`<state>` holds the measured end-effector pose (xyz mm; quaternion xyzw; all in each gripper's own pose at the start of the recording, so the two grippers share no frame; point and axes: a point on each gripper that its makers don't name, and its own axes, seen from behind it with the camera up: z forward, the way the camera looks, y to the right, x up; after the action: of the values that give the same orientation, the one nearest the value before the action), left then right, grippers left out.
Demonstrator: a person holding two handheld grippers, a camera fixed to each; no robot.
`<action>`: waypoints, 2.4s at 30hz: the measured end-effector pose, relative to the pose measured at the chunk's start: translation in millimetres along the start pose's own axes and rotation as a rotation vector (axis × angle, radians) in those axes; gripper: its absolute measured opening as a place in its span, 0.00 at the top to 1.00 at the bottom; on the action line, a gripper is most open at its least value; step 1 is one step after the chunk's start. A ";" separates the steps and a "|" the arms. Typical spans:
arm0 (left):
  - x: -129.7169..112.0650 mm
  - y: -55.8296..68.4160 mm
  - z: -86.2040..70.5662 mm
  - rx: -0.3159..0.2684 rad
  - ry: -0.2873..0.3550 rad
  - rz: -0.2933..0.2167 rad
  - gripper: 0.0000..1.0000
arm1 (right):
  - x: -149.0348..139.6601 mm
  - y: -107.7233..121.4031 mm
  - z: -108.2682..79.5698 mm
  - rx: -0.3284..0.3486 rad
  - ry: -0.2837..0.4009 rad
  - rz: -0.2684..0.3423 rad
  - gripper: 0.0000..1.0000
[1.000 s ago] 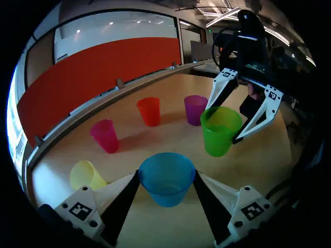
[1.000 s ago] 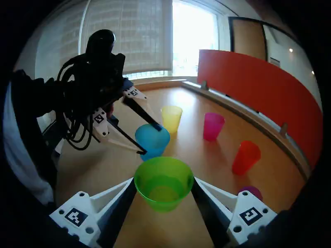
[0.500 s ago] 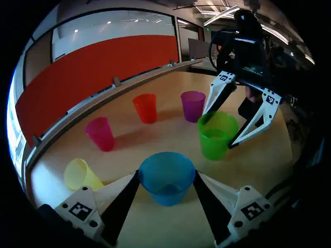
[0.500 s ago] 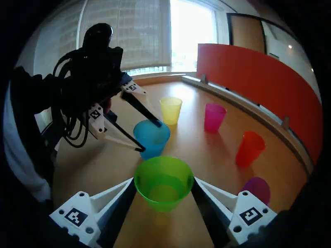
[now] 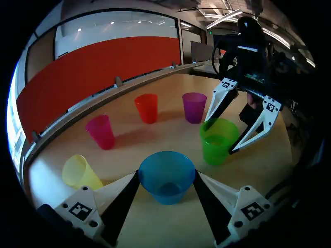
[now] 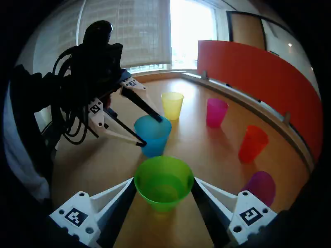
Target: Pour water
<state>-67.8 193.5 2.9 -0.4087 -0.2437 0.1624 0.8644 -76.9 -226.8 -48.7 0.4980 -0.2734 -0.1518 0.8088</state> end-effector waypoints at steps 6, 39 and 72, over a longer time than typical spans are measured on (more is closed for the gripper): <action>-4.4 -0.1 -2.0 0.002 -0.005 -0.007 0.11 | -3.6 -0.8 0.7 -0.002 -0.009 -0.001 0.08; -14.6 -1.7 -1.8 0.017 -0.054 0.026 0.10 | -14.2 -1.6 -4.2 -0.025 -0.012 0.006 0.06; -37.2 -8.8 -23.4 0.071 -0.112 0.039 0.10 | -43.6 -2.9 -31.9 -0.080 -0.054 0.028 0.06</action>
<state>-85.0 155.6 -13.8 -0.3727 -0.2776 0.2103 0.8602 -93.0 -182.5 -75.2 0.4573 -0.2958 -0.1644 0.8224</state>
